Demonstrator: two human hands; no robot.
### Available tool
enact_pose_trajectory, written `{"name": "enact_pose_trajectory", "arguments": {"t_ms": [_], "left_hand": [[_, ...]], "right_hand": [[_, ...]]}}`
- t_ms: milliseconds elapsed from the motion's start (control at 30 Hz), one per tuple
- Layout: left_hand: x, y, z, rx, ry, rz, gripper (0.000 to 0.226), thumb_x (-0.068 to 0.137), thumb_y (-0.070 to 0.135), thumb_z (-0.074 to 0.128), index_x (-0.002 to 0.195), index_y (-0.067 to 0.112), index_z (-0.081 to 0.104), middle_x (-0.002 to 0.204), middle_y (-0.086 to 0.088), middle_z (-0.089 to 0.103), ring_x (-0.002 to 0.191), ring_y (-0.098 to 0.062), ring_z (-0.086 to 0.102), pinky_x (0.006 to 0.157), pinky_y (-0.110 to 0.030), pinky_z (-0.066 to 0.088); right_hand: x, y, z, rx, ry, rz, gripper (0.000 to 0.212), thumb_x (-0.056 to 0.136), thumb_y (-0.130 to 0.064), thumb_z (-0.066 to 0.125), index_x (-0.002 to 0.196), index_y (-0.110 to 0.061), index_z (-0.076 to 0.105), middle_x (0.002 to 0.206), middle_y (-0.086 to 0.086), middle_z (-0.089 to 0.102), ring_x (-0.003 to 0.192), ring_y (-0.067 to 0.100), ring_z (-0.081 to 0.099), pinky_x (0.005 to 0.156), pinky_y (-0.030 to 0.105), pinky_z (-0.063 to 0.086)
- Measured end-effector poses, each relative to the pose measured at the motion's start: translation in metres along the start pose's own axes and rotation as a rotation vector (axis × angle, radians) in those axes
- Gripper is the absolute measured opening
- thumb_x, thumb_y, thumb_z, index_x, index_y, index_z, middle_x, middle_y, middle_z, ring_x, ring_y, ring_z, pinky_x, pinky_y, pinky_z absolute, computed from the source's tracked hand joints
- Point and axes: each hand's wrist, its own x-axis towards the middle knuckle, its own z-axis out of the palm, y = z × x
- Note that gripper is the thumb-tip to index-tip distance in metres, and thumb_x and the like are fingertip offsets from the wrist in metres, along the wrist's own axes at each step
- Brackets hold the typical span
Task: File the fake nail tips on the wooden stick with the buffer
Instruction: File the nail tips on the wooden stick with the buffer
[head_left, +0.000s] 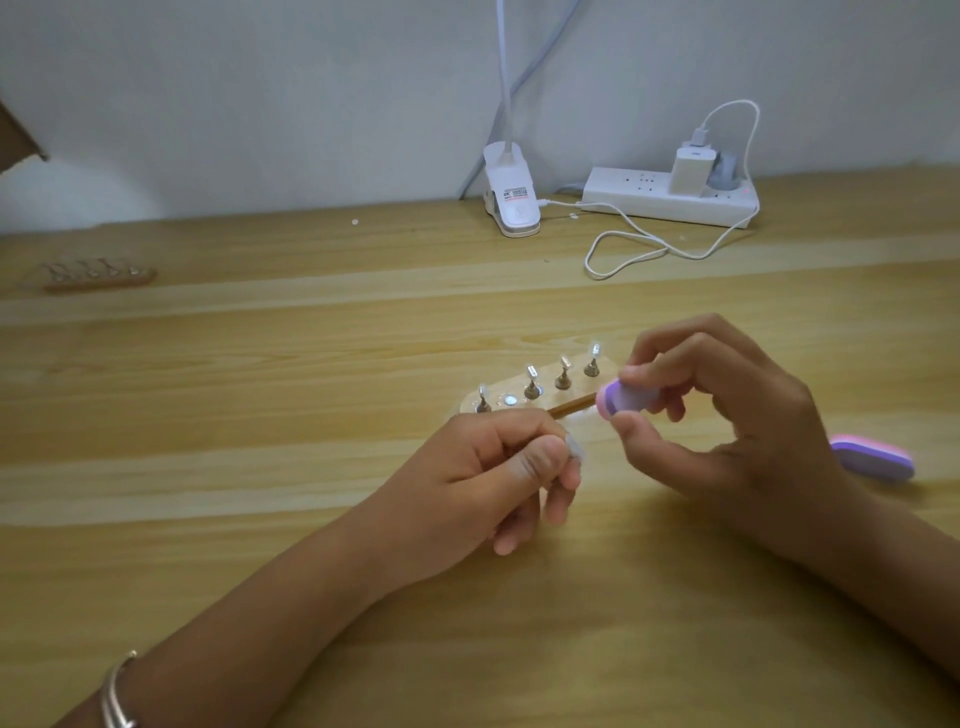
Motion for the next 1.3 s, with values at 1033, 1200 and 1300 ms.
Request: {"name": "enact_pose_trajectory", "arguments": {"t_ms": [1033,1200,1300], "left_hand": [[-0.003,-0.003,0.003,0.470,0.342,0.294,0.014,0.084,0.019,0.072,0.094,0.026,0.078,0.075,0.006,0.068,0.059,-0.010,0.054,0.051,-0.018,0.040],[-0.001,-0.003,0.005,0.496,0.335,0.282,0.009,0.086,0.025,0.071,0.090,0.027,0.079,0.070,0.006,0.067,0.055,-0.009,0.050,0.055,-0.015,0.037],[-0.001,-0.003,0.004,0.472,0.306,0.304,0.012,0.086,0.029,0.069,0.093,0.036,0.075,0.069,0.007,0.064,0.056,-0.004,0.047,0.054,-0.016,0.037]], "right_hand": [[-0.005,-0.013,0.014,0.014,-0.091,-0.155,0.015,0.087,-0.011,0.070,0.090,0.004,0.071,0.099,0.012,0.061,0.092,0.005,0.056,0.084,0.014,0.043],[-0.003,-0.009,0.013,0.018,-0.107,-0.141,0.013,0.085,-0.010,0.071,0.087,0.003,0.071,0.098,0.013,0.061,0.088,0.009,0.057,0.079,0.015,0.043],[-0.005,-0.012,0.017,0.020,-0.139,-0.206,0.012,0.085,-0.010,0.072,0.087,0.002,0.072,0.099,0.012,0.061,0.083,0.018,0.061,0.071,0.030,0.051]]}}
